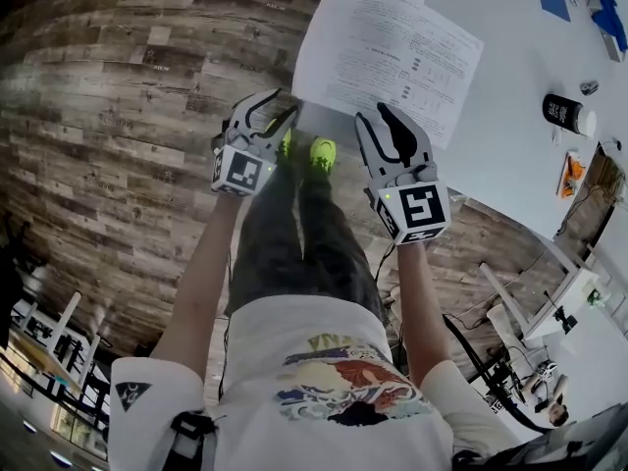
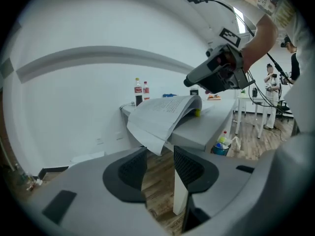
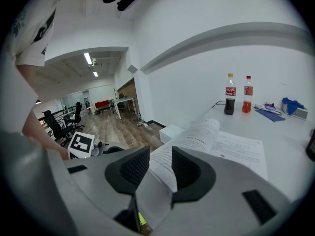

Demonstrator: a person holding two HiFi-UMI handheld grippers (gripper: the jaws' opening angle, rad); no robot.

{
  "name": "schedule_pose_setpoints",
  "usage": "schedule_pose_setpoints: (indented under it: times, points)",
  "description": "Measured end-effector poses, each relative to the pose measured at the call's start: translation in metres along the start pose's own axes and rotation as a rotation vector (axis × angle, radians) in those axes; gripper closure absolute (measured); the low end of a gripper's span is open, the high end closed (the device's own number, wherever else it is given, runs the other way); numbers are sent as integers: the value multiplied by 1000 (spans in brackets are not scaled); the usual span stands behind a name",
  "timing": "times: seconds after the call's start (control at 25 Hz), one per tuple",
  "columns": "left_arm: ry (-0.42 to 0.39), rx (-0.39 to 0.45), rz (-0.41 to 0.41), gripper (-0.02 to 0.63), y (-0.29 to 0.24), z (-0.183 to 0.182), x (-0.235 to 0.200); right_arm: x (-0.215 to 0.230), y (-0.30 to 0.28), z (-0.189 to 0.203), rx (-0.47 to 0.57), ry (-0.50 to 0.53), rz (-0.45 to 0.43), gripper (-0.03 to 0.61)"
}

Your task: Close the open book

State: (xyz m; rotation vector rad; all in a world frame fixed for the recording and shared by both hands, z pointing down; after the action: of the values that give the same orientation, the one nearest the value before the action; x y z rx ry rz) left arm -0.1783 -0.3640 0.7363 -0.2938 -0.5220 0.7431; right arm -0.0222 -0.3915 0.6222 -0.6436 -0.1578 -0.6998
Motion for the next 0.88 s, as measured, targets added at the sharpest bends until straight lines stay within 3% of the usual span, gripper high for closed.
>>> schedule_pose_setpoints:
  times: [0.28, 0.44, 0.88]
  points:
    - [5, -30, -43, 466, -26, 10, -3, -4, 2, 3, -3, -3, -1, 456]
    - [40, 1, -81, 468, -25, 2, -11, -5, 6, 4, -3, -8, 0, 456]
    - [40, 62, -124, 505, 4, -34, -30, -19, 15, -8, 6, -11, -11, 456]
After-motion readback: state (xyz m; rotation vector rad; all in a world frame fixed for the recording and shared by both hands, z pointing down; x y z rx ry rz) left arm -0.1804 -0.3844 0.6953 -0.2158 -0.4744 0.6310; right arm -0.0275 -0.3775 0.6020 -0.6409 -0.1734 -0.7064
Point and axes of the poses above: the fingertips, and each gripper's own axes: y backward along the fingers, x to its right, z out of its underside, the point moved 4 cm from there along y, backward along the fingers, and after that the axes turned 15 degrees about -y, right-handed, at the moved point
